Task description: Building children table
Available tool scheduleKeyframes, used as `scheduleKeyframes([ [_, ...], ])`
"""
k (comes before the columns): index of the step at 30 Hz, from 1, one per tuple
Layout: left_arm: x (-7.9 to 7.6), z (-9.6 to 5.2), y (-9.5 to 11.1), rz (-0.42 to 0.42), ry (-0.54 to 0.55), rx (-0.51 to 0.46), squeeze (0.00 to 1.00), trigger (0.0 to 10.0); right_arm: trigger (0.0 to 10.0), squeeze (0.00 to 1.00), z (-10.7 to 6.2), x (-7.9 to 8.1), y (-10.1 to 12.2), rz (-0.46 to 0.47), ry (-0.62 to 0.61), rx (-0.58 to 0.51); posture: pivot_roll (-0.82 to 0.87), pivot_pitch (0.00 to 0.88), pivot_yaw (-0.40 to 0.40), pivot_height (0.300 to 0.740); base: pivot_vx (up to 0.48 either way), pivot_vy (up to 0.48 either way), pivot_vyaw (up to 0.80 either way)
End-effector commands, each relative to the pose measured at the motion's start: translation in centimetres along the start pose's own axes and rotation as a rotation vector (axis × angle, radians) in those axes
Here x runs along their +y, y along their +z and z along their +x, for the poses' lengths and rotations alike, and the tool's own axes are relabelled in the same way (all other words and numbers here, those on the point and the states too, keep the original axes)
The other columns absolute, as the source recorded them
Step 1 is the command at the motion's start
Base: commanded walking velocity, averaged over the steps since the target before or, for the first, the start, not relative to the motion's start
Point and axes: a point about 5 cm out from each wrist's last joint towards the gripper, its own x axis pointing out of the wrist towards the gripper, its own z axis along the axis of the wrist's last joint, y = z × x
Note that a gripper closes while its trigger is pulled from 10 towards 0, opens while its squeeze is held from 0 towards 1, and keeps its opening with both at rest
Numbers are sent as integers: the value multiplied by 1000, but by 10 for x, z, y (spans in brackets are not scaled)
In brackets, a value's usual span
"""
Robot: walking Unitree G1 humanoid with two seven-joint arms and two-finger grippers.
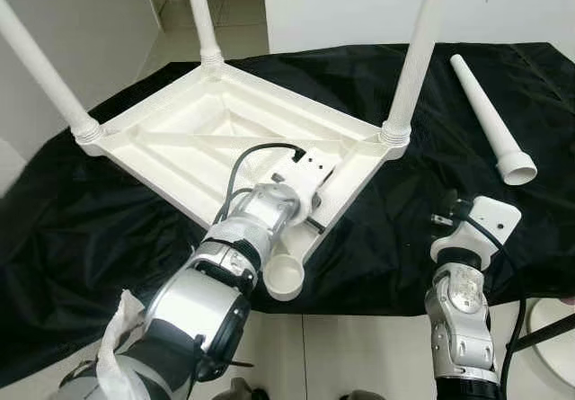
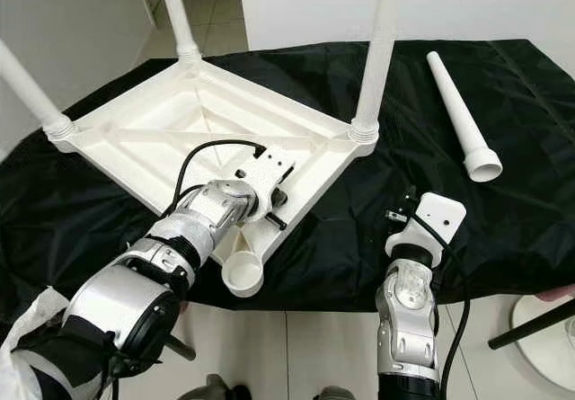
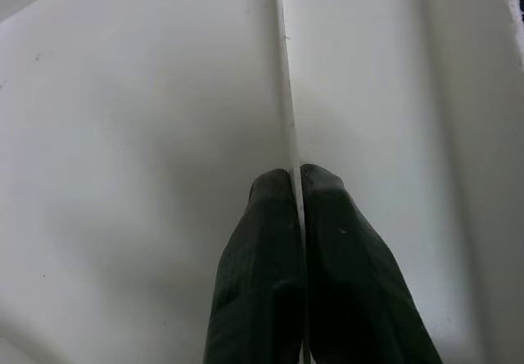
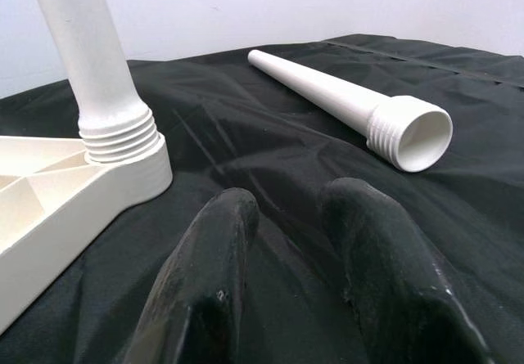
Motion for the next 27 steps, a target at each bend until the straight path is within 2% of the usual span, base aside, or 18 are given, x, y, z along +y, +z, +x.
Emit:
scheduleKeyframes([
  [1,6,1,3,75,156,-32,0,10000,10000,0,1,2,0,-1,2,6,-124,17,115,740,0,0,0],
  [2,0,0,14,113,139,-111,0,10000,10000,0,2,2,0,-2,2,6,-124,16,115,740,0,0,0],
  [3,-3,0,17,105,115,-141,0,10000,10000,0,2,2,0,-3,2,6,-124,16,115,740,0,0,0],
  [7,-10,0,23,108,62,-199,0,10000,10000,0,2,2,0,-3,2,6,-124,16,115,740,0,0,0],
  [8,-15,-1,25,94,16,-221,1000,10000,10000,0,2,2,0,-4,2,6,-123,16,116,740,0,0,0],
  [10,-19,-2,29,72,-17,-256,1000,10000,10000,0,2,2,0,-4,2,5,-123,14,117,740,0,0,0],
  [11,-24,-5,36,-4,-64,-318,1000,10000,10000,0,2,3,0,-2,1,5,-120,14,119,740,0,0,0],
  [15,-24,-8,42,19,-49,-362,1000,10000,10000,0,2,3,0,-1,2,6,-117,14,119,740,0,0,0],
  [16,-25,-10,44,30,-55,-376,933,10000,10000,0,2,3,-1,-1,2,6,-116,13,118,740,0,0,0],
  [17,-25,-10,44,30,-55,-376,933,10000,10000,0,2,3,-1,-1,2,6,-116,13,118,740,0,0,0],
  [18,-26,-11,47,42,-53,-402,0,10000,10000,0,2,4,-1,-1,3,6,-115,12,119,740,0,0,0],
  [22,-23,-21,54,31,-38,-501,0,10000,10000,0,1,5,-1,0,6,5,-112,9,122,740,0,0,0],
  [23,-23,-21,54,31,-38,-501,0,10000,10000,0,1,5,-1,0,6,5,-112,9,122,740,0,0,0],
  [24,-23,-30,55,40,-56,-575,0,10000,10000,0,1,5,-1,0,7,4,-110,7,122,740,0,0,0],
  [27,-24,-38,55,44,-85,-627,0,10000,10000,0,1,5,-1,0,8,4,-106,5,122,740,0,0,0],
])
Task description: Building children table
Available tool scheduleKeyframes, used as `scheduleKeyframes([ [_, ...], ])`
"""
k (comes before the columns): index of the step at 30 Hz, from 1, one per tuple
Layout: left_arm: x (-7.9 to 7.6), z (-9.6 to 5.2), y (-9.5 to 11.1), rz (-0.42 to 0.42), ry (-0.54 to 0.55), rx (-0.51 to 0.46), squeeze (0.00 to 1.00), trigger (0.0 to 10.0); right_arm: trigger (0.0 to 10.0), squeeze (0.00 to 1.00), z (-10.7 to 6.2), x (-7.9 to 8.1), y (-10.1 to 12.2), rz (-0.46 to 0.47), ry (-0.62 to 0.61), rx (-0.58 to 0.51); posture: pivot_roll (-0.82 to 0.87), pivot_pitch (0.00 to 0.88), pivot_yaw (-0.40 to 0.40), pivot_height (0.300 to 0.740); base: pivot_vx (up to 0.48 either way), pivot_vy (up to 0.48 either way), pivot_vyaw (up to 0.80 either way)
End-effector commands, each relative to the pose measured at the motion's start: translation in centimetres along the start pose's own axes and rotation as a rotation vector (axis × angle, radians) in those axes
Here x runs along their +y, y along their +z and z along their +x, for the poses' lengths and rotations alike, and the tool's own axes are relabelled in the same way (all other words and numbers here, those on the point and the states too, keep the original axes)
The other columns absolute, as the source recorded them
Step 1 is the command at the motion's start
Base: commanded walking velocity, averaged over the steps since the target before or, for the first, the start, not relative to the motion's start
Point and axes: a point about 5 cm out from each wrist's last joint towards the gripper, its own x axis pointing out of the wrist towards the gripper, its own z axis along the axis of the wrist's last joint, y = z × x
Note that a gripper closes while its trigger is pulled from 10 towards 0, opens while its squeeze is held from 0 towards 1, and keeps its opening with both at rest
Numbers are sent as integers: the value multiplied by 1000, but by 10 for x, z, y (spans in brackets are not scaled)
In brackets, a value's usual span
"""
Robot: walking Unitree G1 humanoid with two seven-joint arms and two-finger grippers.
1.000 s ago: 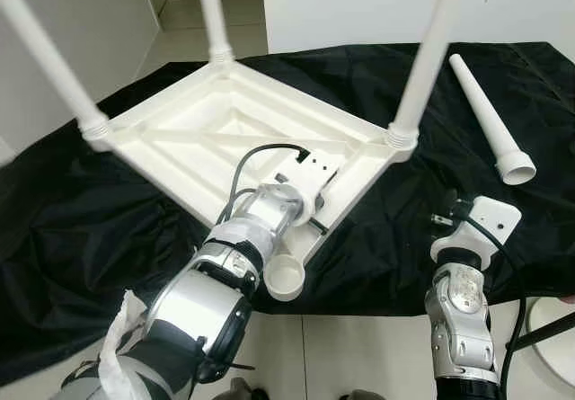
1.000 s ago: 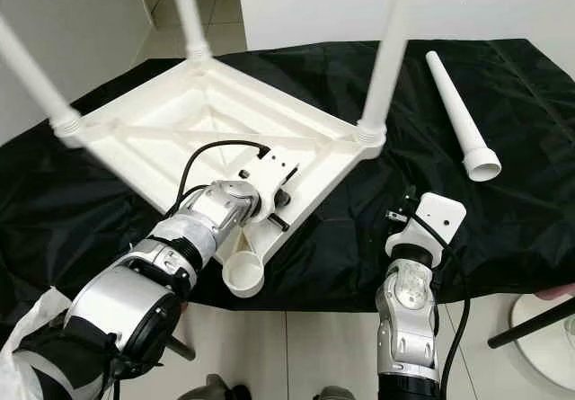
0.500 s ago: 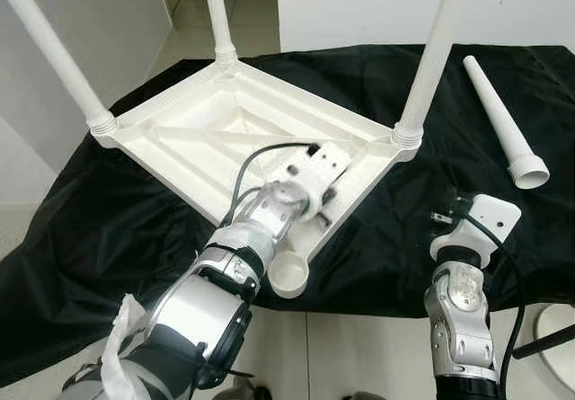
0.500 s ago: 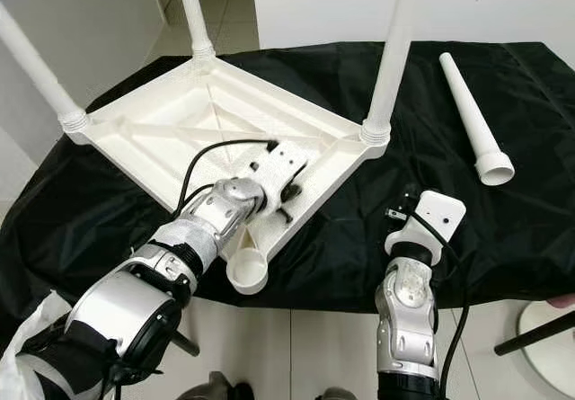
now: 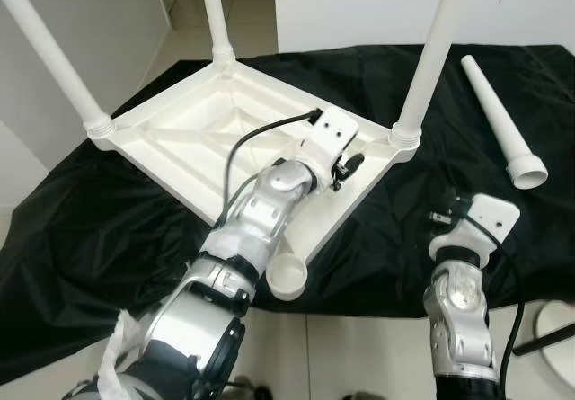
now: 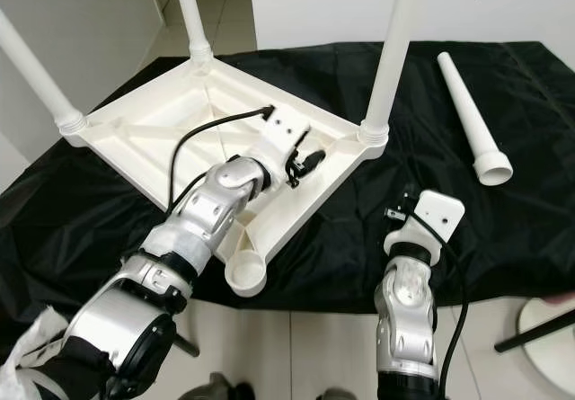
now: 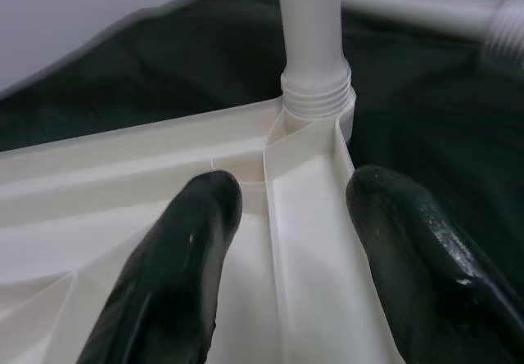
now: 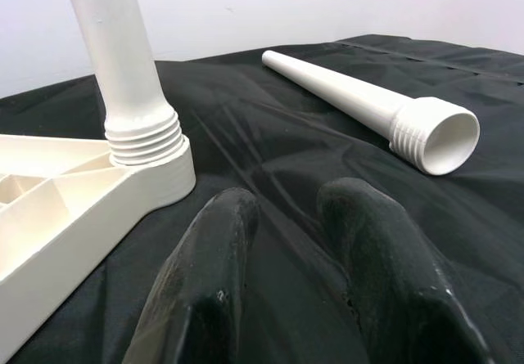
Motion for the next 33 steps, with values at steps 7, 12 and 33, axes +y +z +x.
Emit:
scheduleKeyframes([
  [7,-20,-42,-7,37,-141,-86,0,10000,10000,0,2,5,-4,-6,24,12,-92,0,114,740,0,0,0],
  [12,-18,-53,-18,34,-139,-47,0,10000,10000,0,3,6,-5,-4,37,17,-60,0,98,740,0,0,0],
  [33,13,-123,-47,45,-189,138,0,10000,10000,0,7,19,-8,14,121,37,-15,8,71,740,0,0,0],
])
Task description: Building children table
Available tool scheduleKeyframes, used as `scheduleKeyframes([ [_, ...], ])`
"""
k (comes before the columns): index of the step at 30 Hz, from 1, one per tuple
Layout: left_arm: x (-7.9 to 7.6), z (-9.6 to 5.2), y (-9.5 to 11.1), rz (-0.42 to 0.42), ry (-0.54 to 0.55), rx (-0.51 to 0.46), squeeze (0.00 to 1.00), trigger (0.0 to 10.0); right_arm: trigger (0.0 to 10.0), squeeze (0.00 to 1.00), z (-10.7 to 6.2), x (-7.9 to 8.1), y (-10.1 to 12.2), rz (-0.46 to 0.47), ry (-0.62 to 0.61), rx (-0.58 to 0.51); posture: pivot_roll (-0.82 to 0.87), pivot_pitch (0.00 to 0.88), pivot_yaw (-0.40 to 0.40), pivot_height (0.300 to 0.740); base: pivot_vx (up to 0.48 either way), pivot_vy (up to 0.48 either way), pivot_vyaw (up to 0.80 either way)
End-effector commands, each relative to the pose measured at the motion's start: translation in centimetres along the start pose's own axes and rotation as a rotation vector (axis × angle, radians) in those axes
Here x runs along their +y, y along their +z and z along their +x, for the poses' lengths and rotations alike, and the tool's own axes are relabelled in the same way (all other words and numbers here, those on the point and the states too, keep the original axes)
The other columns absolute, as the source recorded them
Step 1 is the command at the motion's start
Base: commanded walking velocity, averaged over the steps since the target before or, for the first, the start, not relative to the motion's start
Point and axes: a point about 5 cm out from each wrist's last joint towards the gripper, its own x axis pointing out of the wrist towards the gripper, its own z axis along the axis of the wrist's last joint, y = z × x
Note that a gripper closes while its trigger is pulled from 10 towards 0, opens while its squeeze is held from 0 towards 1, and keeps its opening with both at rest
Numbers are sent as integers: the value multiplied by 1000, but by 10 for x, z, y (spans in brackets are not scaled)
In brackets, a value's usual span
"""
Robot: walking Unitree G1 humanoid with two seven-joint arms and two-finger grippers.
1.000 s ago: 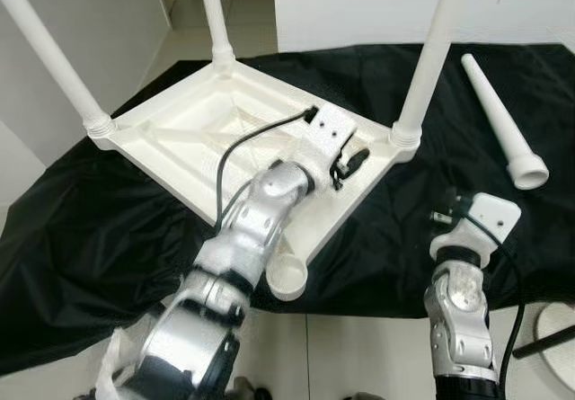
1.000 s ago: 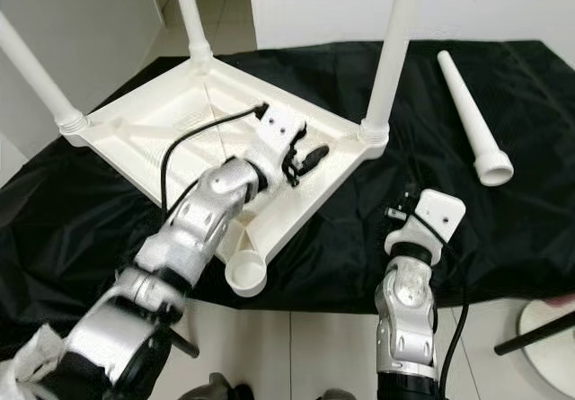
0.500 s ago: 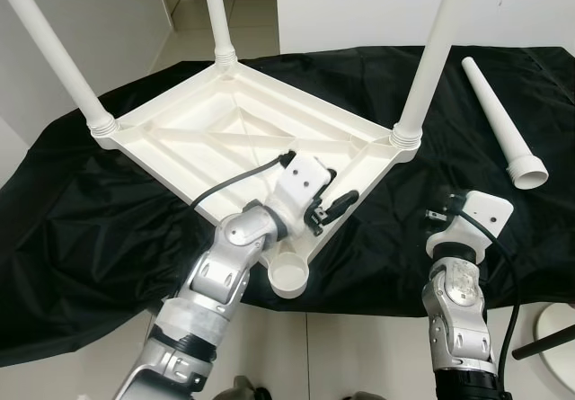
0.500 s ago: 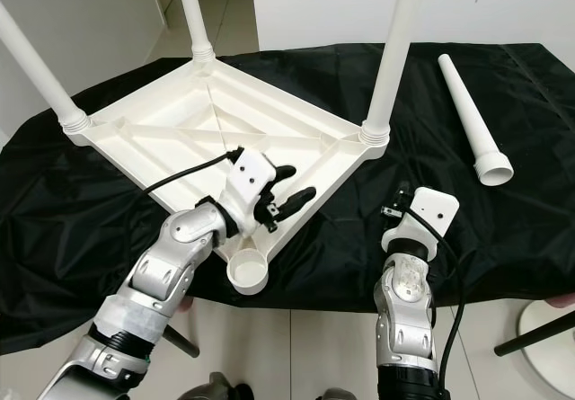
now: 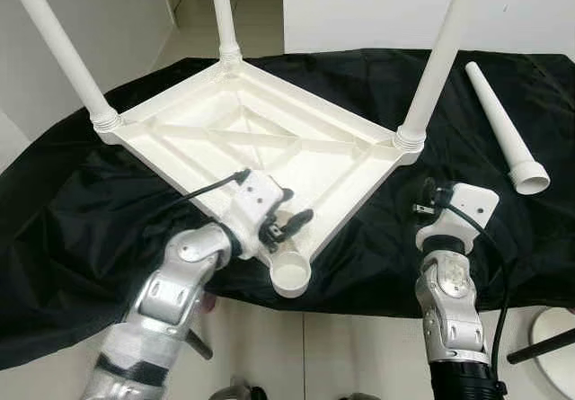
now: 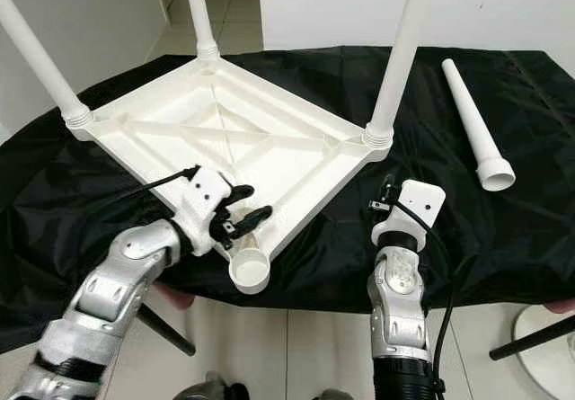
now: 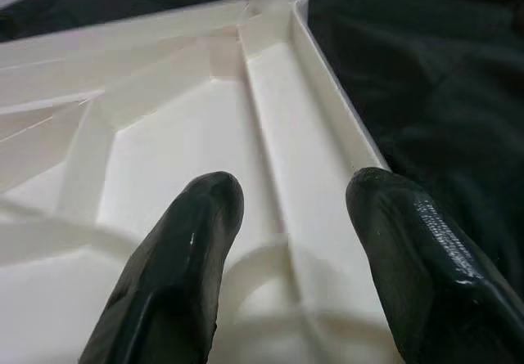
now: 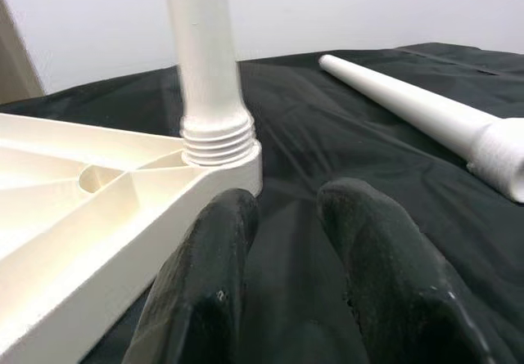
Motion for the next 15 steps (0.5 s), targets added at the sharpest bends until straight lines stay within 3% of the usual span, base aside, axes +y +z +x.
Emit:
scheduleKeyframes([
  [1,-2,-4,1,11,-65,-4,0,10000,10000,0,-2,3,-4,12,9,17,-15,8,71,740,0,0,0],
  [3,7,-12,-10,73,-81,89,0,10000,10000,0,-2,4,-4,13,15,17,-19,5,77,740,0,0,0],
  [8,14,-14,-15,110,-60,135,0,10000,10000,0,-1,2,-4,11,10,11,-23,4,80,740,0,0,0],
  [15,10,-11,-22,193,-52,203,0,10000,10000,0,-2,1,-2,9,6,4,-35,4,88,740,0,0,0],
])
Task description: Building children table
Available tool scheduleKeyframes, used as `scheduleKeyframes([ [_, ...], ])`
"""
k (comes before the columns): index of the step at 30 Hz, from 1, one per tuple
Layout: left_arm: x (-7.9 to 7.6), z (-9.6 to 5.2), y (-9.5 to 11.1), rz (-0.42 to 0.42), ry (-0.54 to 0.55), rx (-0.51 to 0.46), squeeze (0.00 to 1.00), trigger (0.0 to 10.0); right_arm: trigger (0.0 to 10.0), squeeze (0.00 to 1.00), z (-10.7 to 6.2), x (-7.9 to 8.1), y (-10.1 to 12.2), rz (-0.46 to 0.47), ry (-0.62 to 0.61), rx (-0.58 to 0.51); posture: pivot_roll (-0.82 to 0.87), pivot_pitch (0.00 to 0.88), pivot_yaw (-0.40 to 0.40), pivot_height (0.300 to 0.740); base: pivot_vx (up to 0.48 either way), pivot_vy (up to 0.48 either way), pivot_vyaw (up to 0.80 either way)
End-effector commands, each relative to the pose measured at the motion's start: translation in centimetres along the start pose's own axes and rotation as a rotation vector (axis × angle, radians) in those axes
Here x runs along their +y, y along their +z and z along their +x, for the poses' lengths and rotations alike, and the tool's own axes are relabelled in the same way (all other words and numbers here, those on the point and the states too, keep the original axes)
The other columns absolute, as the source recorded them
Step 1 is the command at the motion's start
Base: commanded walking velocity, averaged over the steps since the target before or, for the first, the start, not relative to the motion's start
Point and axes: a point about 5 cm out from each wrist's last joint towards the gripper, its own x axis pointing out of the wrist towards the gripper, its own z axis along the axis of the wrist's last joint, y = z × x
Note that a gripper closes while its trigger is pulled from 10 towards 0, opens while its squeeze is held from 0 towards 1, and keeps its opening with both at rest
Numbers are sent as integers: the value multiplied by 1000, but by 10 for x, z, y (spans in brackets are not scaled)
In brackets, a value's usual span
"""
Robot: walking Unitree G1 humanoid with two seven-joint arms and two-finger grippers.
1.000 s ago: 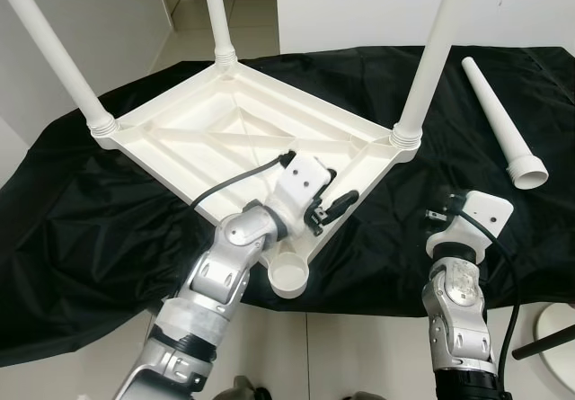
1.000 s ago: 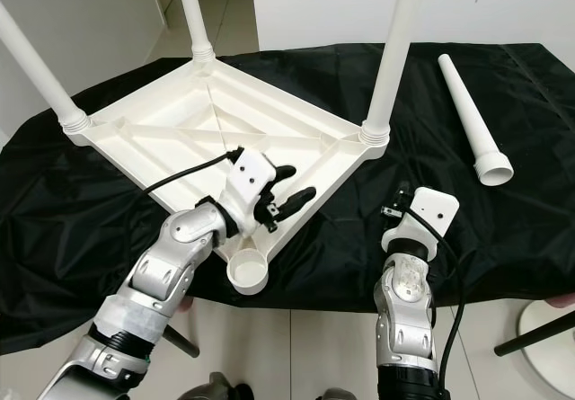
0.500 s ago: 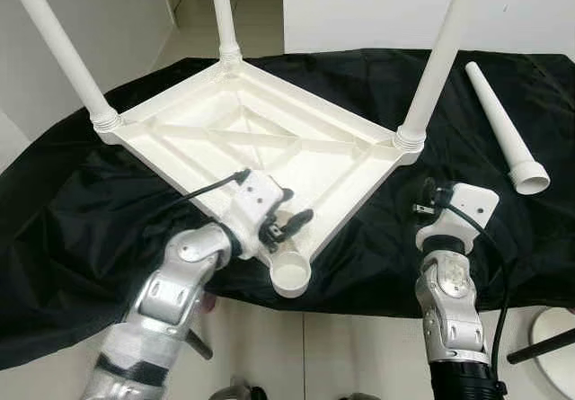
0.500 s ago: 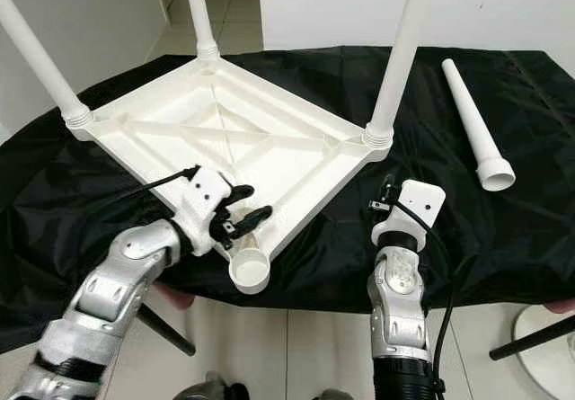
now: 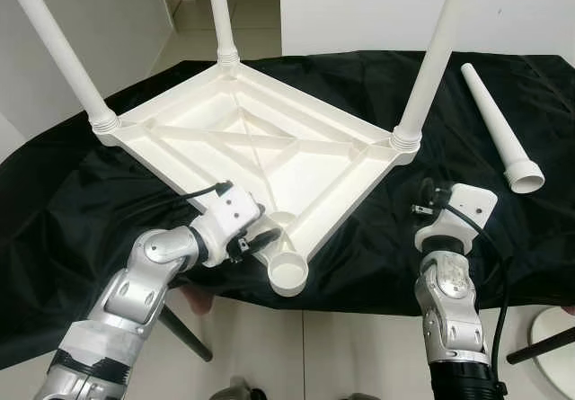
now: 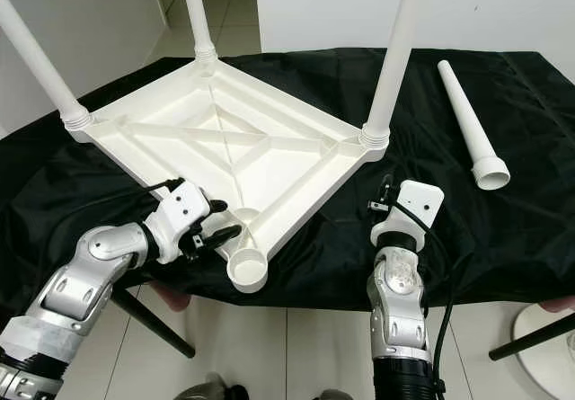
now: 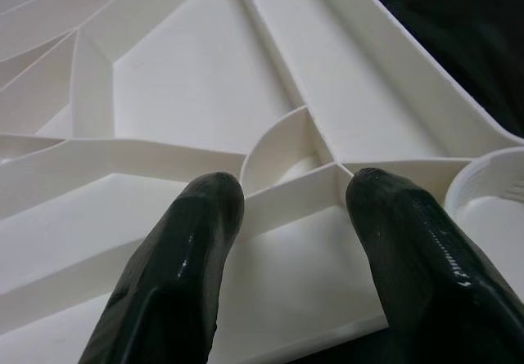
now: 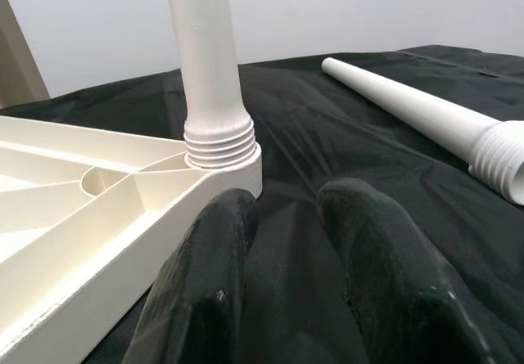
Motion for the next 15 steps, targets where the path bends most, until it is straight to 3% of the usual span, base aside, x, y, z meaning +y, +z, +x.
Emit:
scheduleKeyframes([
  [1,0,2,-3,24,17,32,0,10000,10000,0,-1,0,-2,8,-4,4,-35,4,88,740,0,0,0],
  [8,-11,16,-5,120,40,91,0,10000,10000,0,-1,-1,-1,6,-8,2,-37,3,88,740,0,0,0],
  [15,-13,30,0,107,74,87,0,10000,10000,0,-1,-2,0,2,-7,-1,-45,4,83,740,0,0,0],
])
